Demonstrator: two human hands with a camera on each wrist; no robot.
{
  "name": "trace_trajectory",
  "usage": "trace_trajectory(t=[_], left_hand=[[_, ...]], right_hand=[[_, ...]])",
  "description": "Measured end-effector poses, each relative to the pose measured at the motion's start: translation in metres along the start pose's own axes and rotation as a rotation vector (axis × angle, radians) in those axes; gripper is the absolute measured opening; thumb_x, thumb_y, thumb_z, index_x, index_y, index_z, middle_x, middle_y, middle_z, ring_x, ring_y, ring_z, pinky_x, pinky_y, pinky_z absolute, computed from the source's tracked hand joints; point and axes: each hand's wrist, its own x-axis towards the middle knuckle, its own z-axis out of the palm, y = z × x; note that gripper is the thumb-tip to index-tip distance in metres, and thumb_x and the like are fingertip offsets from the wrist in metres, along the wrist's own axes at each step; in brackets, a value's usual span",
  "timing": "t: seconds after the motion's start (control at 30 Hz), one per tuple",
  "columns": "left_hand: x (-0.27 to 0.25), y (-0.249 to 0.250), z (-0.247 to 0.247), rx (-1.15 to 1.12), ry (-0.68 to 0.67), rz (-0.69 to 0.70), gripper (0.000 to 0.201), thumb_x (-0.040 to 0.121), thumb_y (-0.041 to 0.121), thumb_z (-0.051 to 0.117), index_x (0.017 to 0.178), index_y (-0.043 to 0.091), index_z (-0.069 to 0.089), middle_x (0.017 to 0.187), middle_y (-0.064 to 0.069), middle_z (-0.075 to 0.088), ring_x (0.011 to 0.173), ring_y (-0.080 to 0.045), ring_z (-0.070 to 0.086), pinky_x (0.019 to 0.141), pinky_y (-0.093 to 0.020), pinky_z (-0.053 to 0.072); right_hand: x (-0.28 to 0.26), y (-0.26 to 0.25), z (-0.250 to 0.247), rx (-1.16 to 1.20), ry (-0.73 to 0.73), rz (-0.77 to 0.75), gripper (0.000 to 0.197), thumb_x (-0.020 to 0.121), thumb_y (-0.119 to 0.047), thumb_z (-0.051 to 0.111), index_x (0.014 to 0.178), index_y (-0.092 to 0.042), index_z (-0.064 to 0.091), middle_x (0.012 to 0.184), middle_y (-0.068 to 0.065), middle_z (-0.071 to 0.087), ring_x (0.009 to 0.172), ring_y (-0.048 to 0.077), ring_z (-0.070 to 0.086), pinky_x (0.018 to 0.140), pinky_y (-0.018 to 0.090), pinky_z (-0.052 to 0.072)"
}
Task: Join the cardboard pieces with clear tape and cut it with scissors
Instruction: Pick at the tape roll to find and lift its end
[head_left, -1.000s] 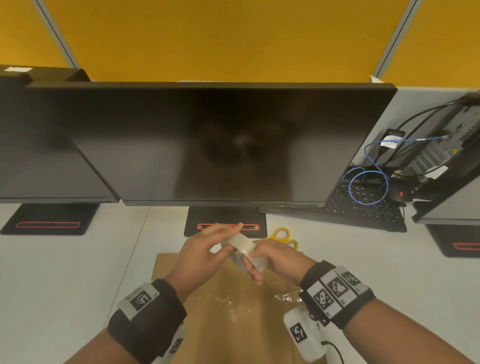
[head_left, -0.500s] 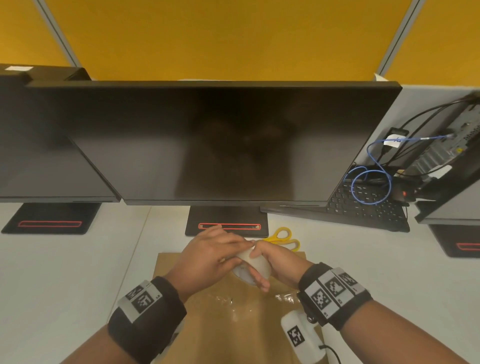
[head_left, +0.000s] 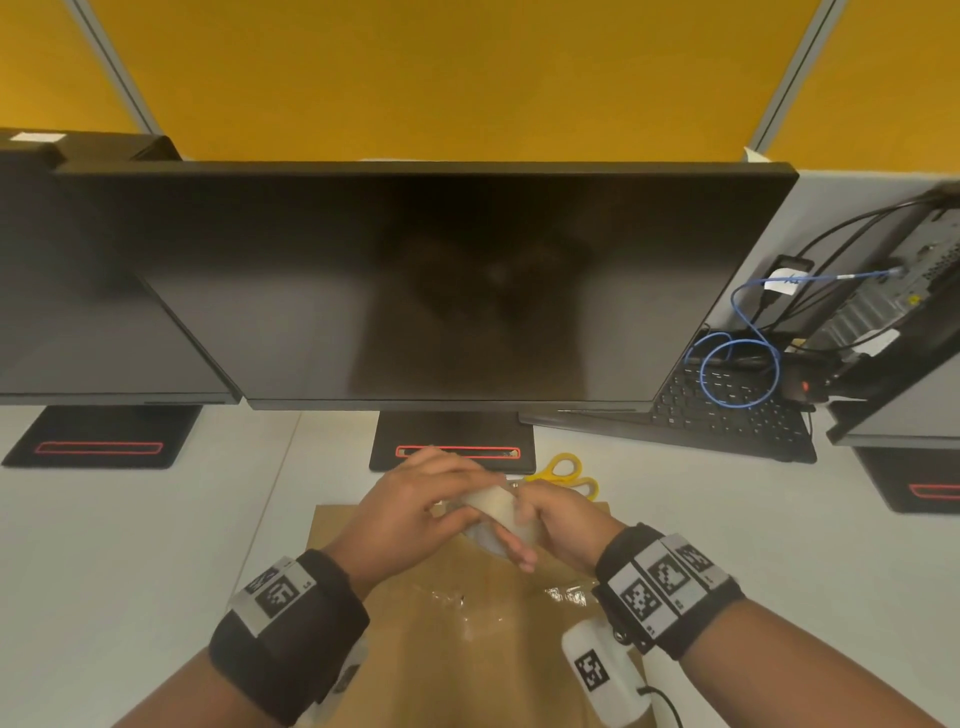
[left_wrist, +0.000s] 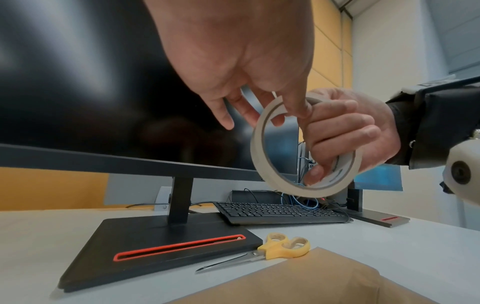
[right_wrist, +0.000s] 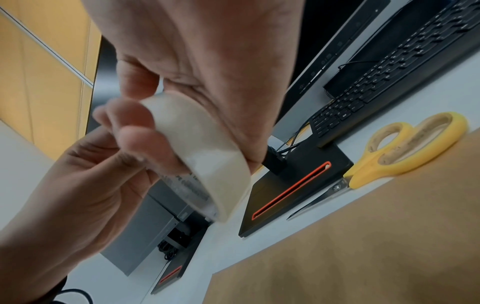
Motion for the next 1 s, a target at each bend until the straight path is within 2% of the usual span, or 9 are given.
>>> trace_trajectory(t=[0.07, 0.2, 0.43, 0.57, 0.63, 0.7, 0.8, 0.9, 1.0], left_hand=[[0.001, 0.000, -0.003, -0.104, -0.011, -0.135, 0.033, 0.082, 0.038, 0.062, 0.113, 0.048, 0.060, 0.106, 0.042, 0.053, 0.106, 0.016, 0.044, 0.088, 0.002, 0.031], [0.000, -0.003, -0.007, -0.276, -0.106, -0.322, 0.041, 0.085, 0.027, 0.067, 0.110, 0.056, 0.050, 0.109, 0.048, 0.048, 0.106, 0.019, 0.047, 0.085, 0.002, 0.036], [-0.003, 0.000, -0.005, -0.154, -0.115, -0.171, 0.031, 0.087, 0.025, 0.066, 0.109, 0.047, 0.064, 0.108, 0.040, 0.053, 0.104, 0.015, 0.049, 0.086, -0.001, 0.035], [0.000, 0.008, -0.010, -0.038, -0.174, -0.108, 0.034, 0.083, 0.047, 0.048, 0.116, 0.055, 0.044, 0.101, 0.046, 0.048, 0.101, 0.021, 0.042, 0.085, 0.000, 0.034], [0.000, 0.010, -0.013, -0.059, -0.175, -0.129, 0.035, 0.080, 0.052, 0.049, 0.114, 0.055, 0.049, 0.103, 0.045, 0.049, 0.102, 0.019, 0.043, 0.085, 0.000, 0.034], [0.000, 0.011, -0.014, -0.153, -0.156, -0.201, 0.033, 0.078, 0.050, 0.062, 0.111, 0.053, 0.059, 0.109, 0.040, 0.050, 0.106, 0.015, 0.046, 0.086, 0.002, 0.033], [-0.003, 0.006, -0.019, -0.320, -0.174, -0.357, 0.043, 0.078, 0.034, 0.073, 0.114, 0.050, 0.056, 0.114, 0.037, 0.055, 0.110, 0.012, 0.049, 0.089, 0.000, 0.032], [-0.006, -0.002, -0.020, -0.376, -0.191, -0.418, 0.027, 0.081, 0.027, 0.071, 0.105, 0.039, 0.067, 0.107, 0.033, 0.063, 0.106, 0.012, 0.053, 0.094, -0.013, 0.033], [-0.007, -0.002, -0.020, -0.375, -0.145, -0.407, 0.024, 0.081, 0.026, 0.071, 0.102, 0.038, 0.069, 0.105, 0.031, 0.064, 0.104, 0.011, 0.054, 0.088, -0.010, 0.035]], right_hand=[[0.000, -0.001, -0.001, 0.000, 0.001, -0.043, 0.023, 0.065, -0.016, 0.041, 0.048, -0.017, 0.057, 0.047, 0.009, 0.046, 0.053, 0.028, 0.041, 0.062, 0.029, 0.044], [-0.004, -0.003, 0.000, -0.022, 0.015, 0.001, 0.033, 0.070, -0.036, 0.044, 0.047, -0.015, 0.055, 0.042, 0.003, 0.045, 0.047, 0.023, 0.042, 0.063, 0.028, 0.044], [-0.004, -0.004, -0.001, -0.117, 0.000, 0.073, 0.038, 0.070, -0.042, 0.042, 0.048, -0.017, 0.060, 0.045, 0.006, 0.053, 0.051, 0.023, 0.052, 0.075, 0.034, 0.044], [-0.004, 0.003, 0.002, -0.129, 0.062, 0.067, 0.033, 0.068, -0.043, 0.045, 0.045, -0.023, 0.058, 0.046, 0.006, 0.051, 0.056, 0.022, 0.050, 0.090, 0.048, 0.042], [-0.005, 0.006, 0.002, -0.136, 0.094, 0.089, 0.029, 0.067, -0.043, 0.048, 0.051, -0.021, 0.059, 0.046, 0.003, 0.053, 0.057, 0.021, 0.051, 0.094, 0.047, 0.045], [-0.009, 0.003, 0.002, -0.120, 0.067, 0.081, 0.025, 0.067, -0.039, 0.048, 0.058, -0.018, 0.056, 0.044, -0.002, 0.053, 0.053, 0.017, 0.052, 0.082, 0.034, 0.050], [-0.013, 0.000, 0.002, 0.031, -0.080, -0.019, 0.029, 0.069, -0.036, 0.042, 0.056, -0.015, 0.057, 0.046, 0.002, 0.049, 0.049, 0.020, 0.046, 0.071, 0.031, 0.044], [-0.013, -0.001, 0.002, 0.054, -0.117, -0.052, 0.028, 0.070, -0.034, 0.041, 0.057, -0.016, 0.058, 0.048, 0.000, 0.050, 0.049, 0.017, 0.047, 0.067, 0.028, 0.044], [-0.013, -0.001, 0.002, 0.007, -0.091, -0.048, 0.035, 0.073, -0.038, 0.040, 0.054, -0.016, 0.057, 0.048, 0.001, 0.051, 0.051, 0.018, 0.049, 0.071, 0.028, 0.045]])
